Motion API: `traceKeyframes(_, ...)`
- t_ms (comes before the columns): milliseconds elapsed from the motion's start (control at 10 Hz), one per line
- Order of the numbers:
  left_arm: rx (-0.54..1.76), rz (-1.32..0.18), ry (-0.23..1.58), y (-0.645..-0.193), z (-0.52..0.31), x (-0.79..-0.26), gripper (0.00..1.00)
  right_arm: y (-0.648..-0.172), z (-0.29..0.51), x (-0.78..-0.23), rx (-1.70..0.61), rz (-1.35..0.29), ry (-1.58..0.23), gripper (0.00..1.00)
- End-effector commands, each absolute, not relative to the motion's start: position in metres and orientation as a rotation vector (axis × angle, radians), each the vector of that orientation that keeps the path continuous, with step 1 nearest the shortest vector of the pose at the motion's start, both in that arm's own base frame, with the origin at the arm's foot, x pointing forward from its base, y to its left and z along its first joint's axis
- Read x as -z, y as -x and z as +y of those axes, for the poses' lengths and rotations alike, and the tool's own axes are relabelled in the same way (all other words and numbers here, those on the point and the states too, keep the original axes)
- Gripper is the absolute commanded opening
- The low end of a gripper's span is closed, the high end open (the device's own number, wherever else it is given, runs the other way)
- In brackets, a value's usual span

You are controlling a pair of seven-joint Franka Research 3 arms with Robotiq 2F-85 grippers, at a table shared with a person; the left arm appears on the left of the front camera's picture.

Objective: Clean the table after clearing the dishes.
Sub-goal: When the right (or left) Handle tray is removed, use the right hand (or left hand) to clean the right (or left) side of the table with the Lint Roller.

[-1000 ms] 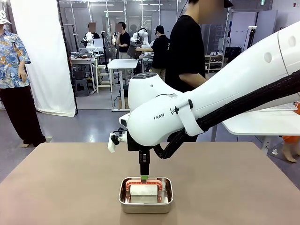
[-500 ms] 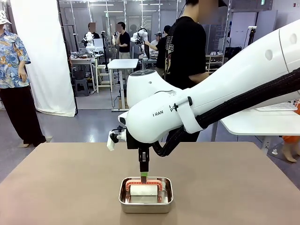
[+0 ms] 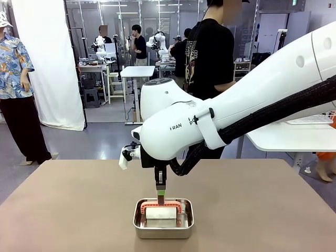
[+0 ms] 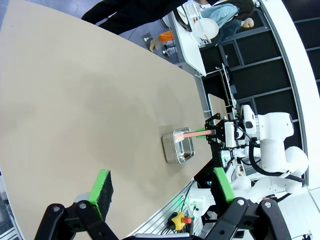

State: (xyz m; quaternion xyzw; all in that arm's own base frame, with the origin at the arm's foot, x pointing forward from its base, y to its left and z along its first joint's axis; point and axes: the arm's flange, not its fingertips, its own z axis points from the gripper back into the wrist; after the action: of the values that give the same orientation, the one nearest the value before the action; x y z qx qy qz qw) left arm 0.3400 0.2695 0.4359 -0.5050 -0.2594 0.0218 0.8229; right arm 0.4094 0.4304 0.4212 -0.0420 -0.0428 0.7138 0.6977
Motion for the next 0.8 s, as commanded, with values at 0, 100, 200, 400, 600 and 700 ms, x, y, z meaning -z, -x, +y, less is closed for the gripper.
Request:
traceKeyframes(0,-0.041,-0.565,1.079,-0.3365,0.2701,-0.4360,1.00,-0.4097,0.4346,-0.4210,-1.566,-0.104,0.117,0.00)
traceKeyframes(100,-0.041,-0.565,1.079,-0.3365,0.2701,-0.4360,1.00,-0.4095,0.4346,-0.4216,-1.568,-0.104,0.118,0.02)
traceKeyframes(200,-0.041,-0.565,1.079,-0.3365,0.2701,-0.4360,1.00,-0.4094,0.4339,-0.4211,-1.565,-0.106,0.116,0.02)
traceKeyframes(400,-0.041,-0.565,1.079,-0.3365,0.2701,-0.4360,1.00,-0.4095,0.4304,-0.4213,-1.590,-0.095,0.094,0.00)
traceKeyframes(600,-0.041,-0.565,1.079,-0.3365,0.2701,-0.4360,1.00,-0.4095,0.4304,-0.4213,-1.590,-0.095,0.094,0.00)
traceKeyframes(700,-0.041,-0.565,1.079,-0.3365,0.2701,-0.4360,1.00,-0.4095,0.4304,-0.4213,-1.590,-0.095,0.094,0.00)
